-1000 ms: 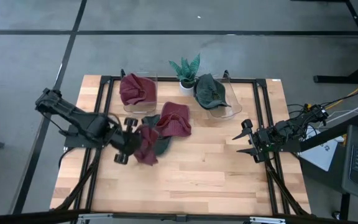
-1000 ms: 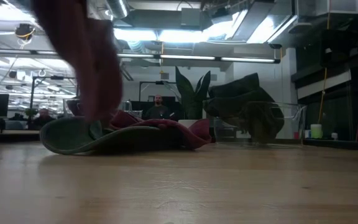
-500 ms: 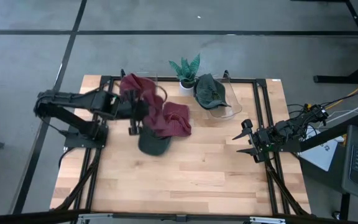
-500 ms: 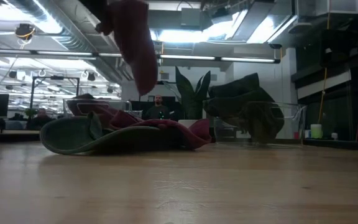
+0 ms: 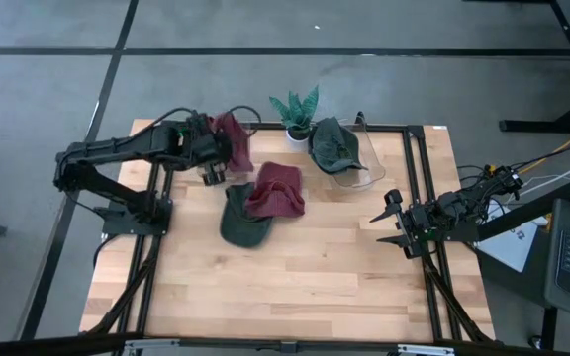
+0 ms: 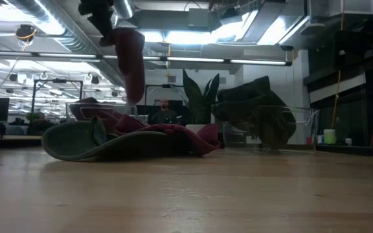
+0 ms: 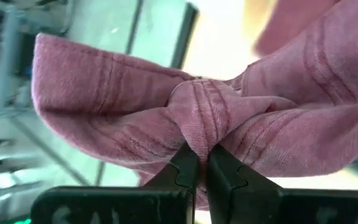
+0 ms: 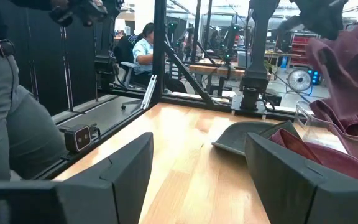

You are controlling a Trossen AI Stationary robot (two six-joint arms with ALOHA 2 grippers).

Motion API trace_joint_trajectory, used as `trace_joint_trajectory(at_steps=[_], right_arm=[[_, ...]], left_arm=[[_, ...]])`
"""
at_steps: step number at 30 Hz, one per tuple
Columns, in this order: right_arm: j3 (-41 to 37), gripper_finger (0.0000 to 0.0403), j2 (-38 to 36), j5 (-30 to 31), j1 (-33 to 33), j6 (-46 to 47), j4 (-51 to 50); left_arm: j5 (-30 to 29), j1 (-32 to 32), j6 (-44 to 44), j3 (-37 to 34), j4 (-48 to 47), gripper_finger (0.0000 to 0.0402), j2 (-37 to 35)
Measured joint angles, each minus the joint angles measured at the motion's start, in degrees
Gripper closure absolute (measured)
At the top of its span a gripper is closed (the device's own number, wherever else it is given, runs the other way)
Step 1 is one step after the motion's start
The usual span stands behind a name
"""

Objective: Pick & Place hat
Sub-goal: Put the bottom red cap into the left bin

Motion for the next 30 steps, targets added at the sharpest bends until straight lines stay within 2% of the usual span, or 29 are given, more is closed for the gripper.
trace_joint_trajectory(at_steps=[9,22,30], right_arm=[[0.0,0.015,0.0,0.0,0.0,0.0,0.0],[0.0,0.015,0.0,0.0,0.0,0.0,0.0],[0.0,0.015,0.0,0.0,0.0,0.0,0.0]], left_arm=[[-6.6,5.0,7.0,0.0,-1.1,0.0395,0.7],[-6.4,12.3,19.2,0.0,1.8,0.0394,7.0],[-5.8,14.6,27.0,-0.1,8.9,0.0394,11.0]])
